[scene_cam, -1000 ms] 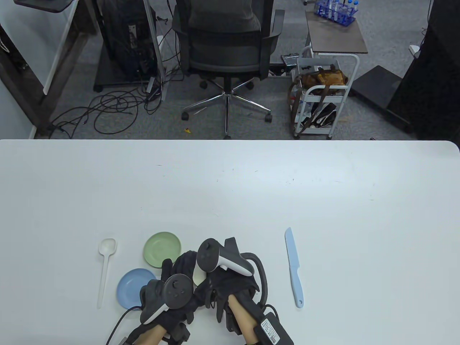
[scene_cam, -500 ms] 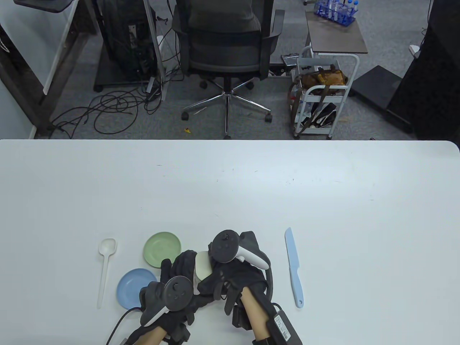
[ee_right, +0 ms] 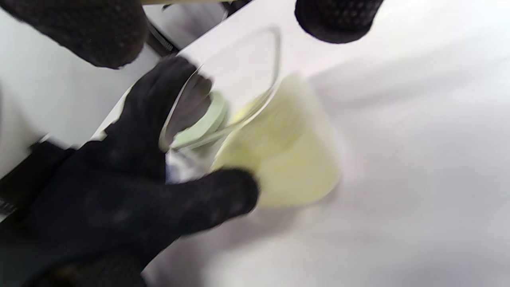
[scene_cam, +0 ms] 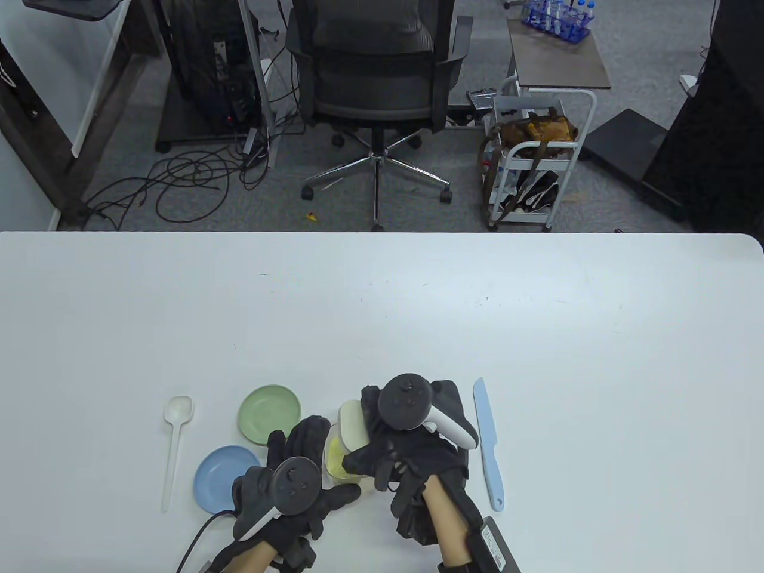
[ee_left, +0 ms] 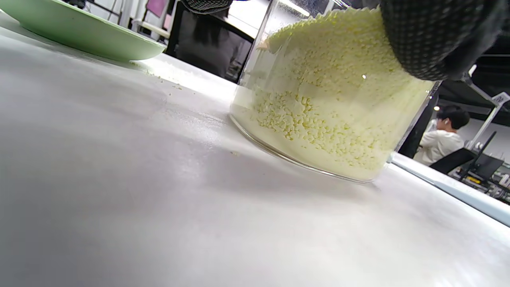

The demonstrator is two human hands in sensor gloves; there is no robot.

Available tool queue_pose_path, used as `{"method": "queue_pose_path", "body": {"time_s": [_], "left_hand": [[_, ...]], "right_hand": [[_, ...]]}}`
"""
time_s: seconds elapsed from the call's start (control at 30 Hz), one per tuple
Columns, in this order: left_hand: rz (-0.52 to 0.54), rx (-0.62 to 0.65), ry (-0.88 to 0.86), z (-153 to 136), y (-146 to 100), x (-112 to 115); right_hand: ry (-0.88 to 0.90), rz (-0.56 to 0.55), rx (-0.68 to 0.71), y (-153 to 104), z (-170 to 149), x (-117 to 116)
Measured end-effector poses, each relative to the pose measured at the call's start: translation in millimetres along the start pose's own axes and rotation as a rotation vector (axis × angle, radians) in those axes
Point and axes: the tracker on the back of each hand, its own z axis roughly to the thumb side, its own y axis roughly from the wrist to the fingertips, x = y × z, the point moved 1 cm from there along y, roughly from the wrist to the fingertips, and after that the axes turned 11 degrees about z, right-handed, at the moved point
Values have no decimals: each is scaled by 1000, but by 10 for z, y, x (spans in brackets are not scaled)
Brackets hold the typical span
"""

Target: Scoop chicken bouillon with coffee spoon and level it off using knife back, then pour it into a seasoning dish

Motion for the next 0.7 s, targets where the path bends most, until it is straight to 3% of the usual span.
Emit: {"method": "queue_pose_path", "body": {"time_s": [0.1, 0.17, 0.43, 0.7], "left_hand": [[-1, 0, 0, -2, 1, 1], [-2, -1, 0, -1, 3, 2], [-5, -2, 4, 1, 1, 4], [-10, -2, 2, -1, 1, 6]], "right_hand": [[-129, -125, -172, -76, -221, 45], [-238, -135, -282, -67, -375, -8], [-430, 96, -441, 221, -817, -412], [-436, 153, -466, 296, -902, -507]]}}
